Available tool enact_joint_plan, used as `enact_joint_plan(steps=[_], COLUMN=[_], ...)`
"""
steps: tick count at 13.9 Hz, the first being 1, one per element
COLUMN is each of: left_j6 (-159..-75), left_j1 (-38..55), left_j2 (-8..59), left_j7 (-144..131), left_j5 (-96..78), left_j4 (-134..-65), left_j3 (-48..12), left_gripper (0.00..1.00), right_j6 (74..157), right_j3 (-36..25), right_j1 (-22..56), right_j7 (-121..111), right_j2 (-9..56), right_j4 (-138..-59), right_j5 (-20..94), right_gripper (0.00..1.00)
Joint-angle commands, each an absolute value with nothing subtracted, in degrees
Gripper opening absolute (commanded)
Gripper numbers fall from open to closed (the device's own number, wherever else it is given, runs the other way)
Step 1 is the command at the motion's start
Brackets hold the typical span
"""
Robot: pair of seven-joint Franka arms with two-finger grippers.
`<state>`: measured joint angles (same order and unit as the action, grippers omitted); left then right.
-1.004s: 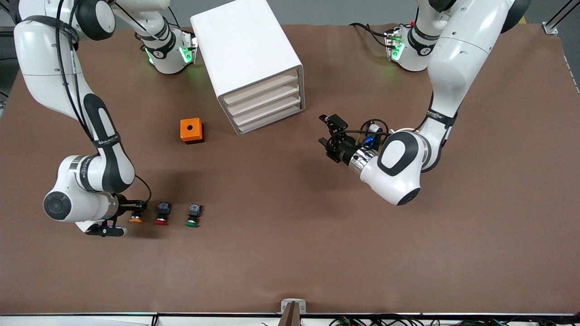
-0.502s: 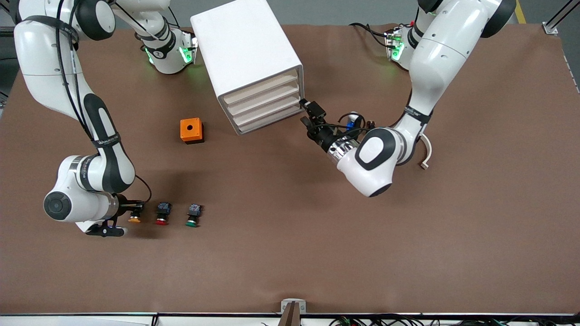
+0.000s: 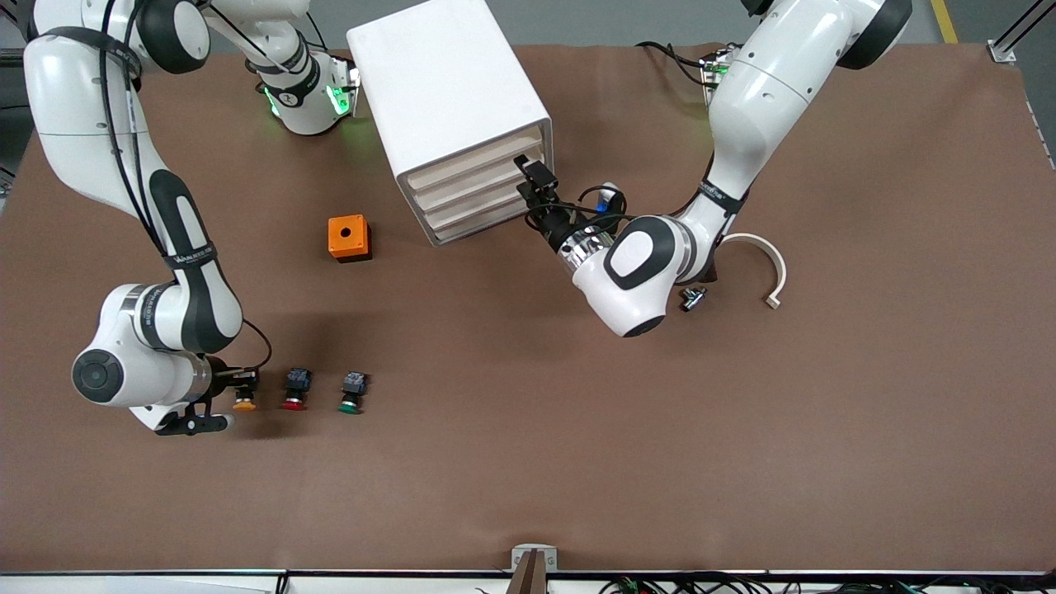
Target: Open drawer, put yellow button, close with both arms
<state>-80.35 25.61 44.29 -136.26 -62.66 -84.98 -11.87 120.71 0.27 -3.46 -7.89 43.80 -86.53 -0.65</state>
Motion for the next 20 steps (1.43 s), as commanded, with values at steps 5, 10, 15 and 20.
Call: enact_joint_plan(steps=[5,10,15,20], left_j6=[-81.8,-83.6,-83.7,-83.7], left_j1=[28.0,30.9,32.3,30.6], left_j2=[46.1,46.1,46.5,46.5], left_j7=[-137.4,-137.4,-137.5,-137.5], left_j5=[-64.8,-65.8,-65.7,-65.8], left_j4=[-83.5,-83.5,-83.5,-83.5], left_j3=[-11.5,-11.5,-11.2,-9.3], left_gripper=[0.57,0.57,0.22,0.03], right_j6=[107.1,101.3,95.0,90.3], right_j3=[1.7,1.6,1.7,1.7], right_j1=[-3.5,-0.4,3.4,7.3], right_j7=[-9.1,-4.1,7.4,21.7], right_j2=[38.5,31.5,25.1,20.6], right_j4=[-81.2,-81.2,-81.4,-81.3], right_j5=[2.0,1.9,2.6,5.7], right_gripper=[0.0,0.0,0.0,0.0])
